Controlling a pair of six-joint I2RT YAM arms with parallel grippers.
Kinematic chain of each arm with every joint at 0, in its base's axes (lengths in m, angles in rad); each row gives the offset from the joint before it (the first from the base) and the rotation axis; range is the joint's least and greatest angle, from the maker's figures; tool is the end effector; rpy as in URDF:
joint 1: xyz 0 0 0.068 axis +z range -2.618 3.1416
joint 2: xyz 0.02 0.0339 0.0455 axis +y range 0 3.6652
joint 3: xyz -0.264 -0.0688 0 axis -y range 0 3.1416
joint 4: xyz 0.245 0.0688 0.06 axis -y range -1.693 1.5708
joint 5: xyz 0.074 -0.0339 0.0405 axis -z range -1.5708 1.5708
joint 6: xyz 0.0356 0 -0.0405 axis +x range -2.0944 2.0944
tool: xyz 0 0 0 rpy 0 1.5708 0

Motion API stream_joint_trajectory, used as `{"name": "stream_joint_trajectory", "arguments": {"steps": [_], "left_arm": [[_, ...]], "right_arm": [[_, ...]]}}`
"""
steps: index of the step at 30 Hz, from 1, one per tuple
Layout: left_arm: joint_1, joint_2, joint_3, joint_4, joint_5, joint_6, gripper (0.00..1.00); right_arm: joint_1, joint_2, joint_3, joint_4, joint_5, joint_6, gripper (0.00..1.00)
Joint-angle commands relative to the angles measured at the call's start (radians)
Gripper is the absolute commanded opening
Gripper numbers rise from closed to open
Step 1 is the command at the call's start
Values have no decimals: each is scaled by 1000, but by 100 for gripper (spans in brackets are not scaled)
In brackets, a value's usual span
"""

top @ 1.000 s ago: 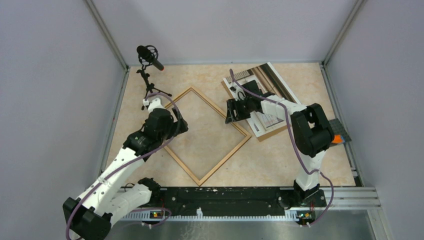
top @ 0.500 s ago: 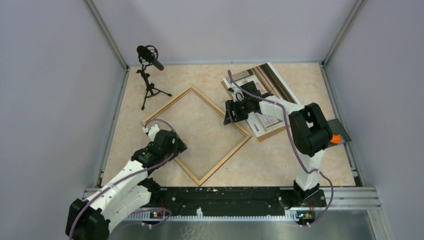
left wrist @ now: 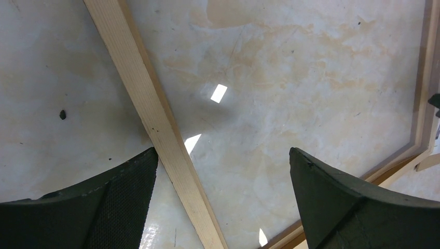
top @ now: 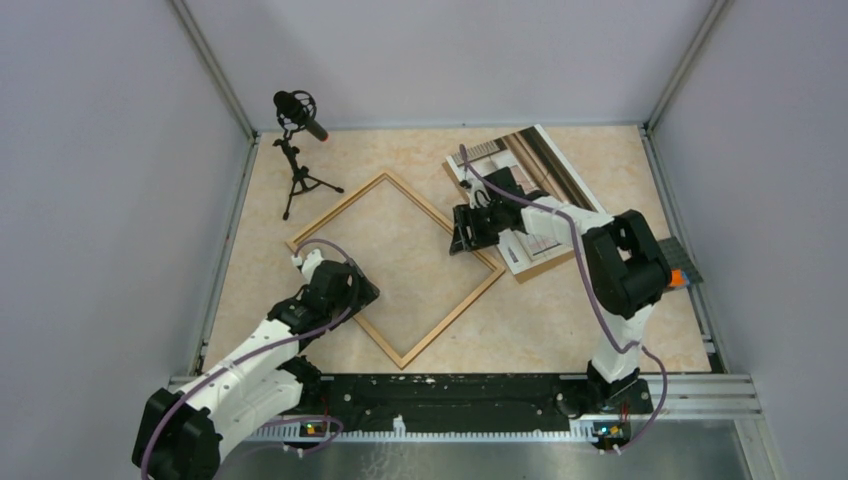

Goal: Put the photo into the frame

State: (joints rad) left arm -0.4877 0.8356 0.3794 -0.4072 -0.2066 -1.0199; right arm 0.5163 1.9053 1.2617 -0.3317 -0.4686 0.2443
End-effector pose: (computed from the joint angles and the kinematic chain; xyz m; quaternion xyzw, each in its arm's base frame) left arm 0.1448 -0.0685 0.1725 -0.2798 0.8909 -0.1653 0.3174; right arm 0.3382 0.2105 0.1763 -0.1936 0.9121 0.3120 0.1826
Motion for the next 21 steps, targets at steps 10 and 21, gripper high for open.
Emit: {"name": "stream_joint_trajectory", "arguments": {"steps": [10,21], "left_arm": [[2,-22,-2,46,27,6,99],[2,-37,9,25,13,18,98]], "right_arm": [[-70,-288,-241,16,133,104,50],[-83,-253,-247,11,180,76,47]]}}
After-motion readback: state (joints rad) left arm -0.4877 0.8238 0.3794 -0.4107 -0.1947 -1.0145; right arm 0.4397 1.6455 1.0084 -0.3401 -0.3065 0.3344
